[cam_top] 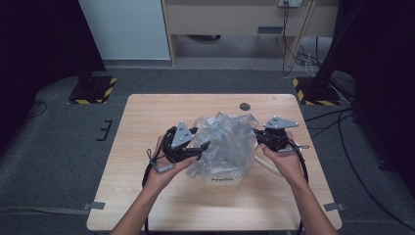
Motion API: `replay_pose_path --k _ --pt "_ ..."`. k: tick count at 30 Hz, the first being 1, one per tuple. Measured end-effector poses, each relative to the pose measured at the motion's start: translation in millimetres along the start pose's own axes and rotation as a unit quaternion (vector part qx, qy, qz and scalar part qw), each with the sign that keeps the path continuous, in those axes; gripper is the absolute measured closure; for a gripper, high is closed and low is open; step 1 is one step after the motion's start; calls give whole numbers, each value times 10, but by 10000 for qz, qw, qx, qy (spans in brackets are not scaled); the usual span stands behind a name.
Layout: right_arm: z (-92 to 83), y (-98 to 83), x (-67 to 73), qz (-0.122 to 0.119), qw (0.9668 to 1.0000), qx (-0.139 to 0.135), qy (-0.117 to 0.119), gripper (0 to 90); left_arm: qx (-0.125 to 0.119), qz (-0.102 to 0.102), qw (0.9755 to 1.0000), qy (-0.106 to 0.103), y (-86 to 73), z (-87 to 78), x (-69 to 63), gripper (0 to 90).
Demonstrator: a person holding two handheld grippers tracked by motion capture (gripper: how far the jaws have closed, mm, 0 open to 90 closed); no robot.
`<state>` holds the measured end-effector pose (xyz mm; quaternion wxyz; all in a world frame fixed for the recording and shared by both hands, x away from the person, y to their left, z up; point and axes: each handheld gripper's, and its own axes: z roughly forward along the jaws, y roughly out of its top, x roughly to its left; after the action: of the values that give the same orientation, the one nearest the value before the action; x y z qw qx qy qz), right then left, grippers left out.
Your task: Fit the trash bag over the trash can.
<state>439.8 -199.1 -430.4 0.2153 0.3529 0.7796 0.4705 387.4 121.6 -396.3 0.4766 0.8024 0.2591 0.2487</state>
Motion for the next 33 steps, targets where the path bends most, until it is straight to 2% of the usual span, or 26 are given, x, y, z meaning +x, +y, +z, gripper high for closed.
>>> replay_pose_path --k 2,4,6,9,13,16,18,23,25,28,33 --pt "-6 5 3 9 10000 -32 -1 891 -14 6 10000 -40 9 27 8 338" --pt "-13 9 -3 4 10000 -46 -7 892 66 48 9999 -82 23 60 8 365" --pt "-15 12 -3 34 10000 -61 11 896 158 144 9997 -102 36 86 -8 423" --pt "-23 12 -3 4 10000 -71 29 900 318 334 9989 -11 57 108 -45 547" --pt "-32 10 -2 3 10000 -83 53 900 303 215 9993 70 83 105 -50 728" --pt "-42 12 1 -17 9999 -116 80 900 305 233 9989 281 102 93 -43 824" --pt "-50 10 0 -36 9999 -102 86 900 268 162 9986 418 104 83 -19 861" --pt "-60 -3 -13 -70 9999 -73 74 900 137 -46 9968 781 85 40 101 898" --pt "-68 -4 -18 -73 9999 -60 71 900 177 -24 9959 892 74 37 127 900" --pt "-68 -11 -27 -77 9999 -41 63 900 178 -143 9942 1050 46 33 191 900" --pt "-60 -50 -43 -100 9999 33 -8 900 264 -320 9928 1120 -7 53 272 900"
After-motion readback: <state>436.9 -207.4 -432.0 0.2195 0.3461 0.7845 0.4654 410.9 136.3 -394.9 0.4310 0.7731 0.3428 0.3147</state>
